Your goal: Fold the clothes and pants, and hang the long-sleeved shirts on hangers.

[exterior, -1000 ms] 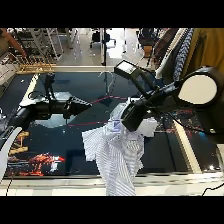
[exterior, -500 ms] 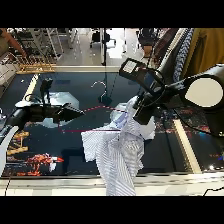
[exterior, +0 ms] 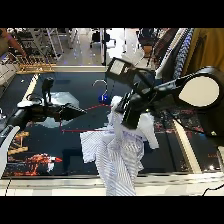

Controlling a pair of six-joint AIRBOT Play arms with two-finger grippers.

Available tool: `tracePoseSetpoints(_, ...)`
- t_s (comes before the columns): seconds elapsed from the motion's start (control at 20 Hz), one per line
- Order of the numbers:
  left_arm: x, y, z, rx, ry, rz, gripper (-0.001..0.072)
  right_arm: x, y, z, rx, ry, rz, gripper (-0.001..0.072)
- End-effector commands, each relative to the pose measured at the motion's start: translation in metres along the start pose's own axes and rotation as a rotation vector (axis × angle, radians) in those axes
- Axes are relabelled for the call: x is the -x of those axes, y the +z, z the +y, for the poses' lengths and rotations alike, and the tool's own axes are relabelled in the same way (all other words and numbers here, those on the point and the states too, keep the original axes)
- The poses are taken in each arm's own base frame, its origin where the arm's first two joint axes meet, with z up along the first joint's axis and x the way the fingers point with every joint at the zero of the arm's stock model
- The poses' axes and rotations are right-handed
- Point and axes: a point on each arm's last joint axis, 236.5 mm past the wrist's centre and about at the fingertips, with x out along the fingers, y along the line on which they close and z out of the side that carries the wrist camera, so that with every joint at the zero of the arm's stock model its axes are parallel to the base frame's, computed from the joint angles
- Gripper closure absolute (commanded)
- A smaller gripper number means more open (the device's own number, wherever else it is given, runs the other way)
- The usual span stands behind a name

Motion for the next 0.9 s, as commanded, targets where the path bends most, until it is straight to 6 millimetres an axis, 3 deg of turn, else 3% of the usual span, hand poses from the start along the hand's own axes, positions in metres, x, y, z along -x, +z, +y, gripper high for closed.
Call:
tracePoseSetpoints(0.0, 0.003, 0.028, 0.008, -0.067, 0.037, -0.12, 0.0694, 0.005, -0.013, 0.048, 0.004, 0.172, 0.072, 0.0691)
tracePoseSetpoints(0.05, 0.007, 0.04, 0.006, -0.117, 0.03, -0.173, 0.0693, 0.007, -0.018, 0.051, -0.03, 0.179, 0.097, 0.0689)
tracePoseSetpoints(0.15, 0.012, 0.056, 0.001, -0.203, 0.02, -0.247, 0.0693, 0.01, -0.027, 0.038, -0.064, 0.113, 0.132, 0.0401)
tracePoseSetpoints(0.3, 0.011, 0.053, 0.0, -0.205, 0.004, -0.243, 0.0693, 0.031, -0.046, -0.019, -0.037, -0.164, 0.191, 0.0341)
tracePoseSetpoints(0.4, 0.011, 0.05, 0.0, -0.198, -0.014, -0.241, 0.0693, 0.057, -0.05, -0.062, -0.003, -0.379, 0.204, 0.0129)
tracePoseSetpoints(0.5, 0.011, 0.049, 0.001, -0.193, -0.014, -0.241, 0.0693, 0.069, -0.044, -0.092, 0.129, -0.503, 0.214, 0.0083)
tracePoseSetpoints(0.6, 0.011, 0.048, 0.0, -0.193, -0.022, -0.24, 0.0693, 0.058, -0.028, -0.109, 0.244, -0.543, 0.193, 0.0083)
tracePoseSetpoints(0.8, 0.011, 0.048, 0.0, -0.193, -0.023, -0.239, 0.0693, -0.01, -0.015, -0.121, 0.281, -0.47, 0.168, 0.011)
tracePoseSetpoints(0.85, 0.011, 0.048, 0.0, -0.193, -0.023, -0.24, 0.0693, -0.029, -0.01, -0.117, 0.291, -0.426, 0.147, 0.0175)
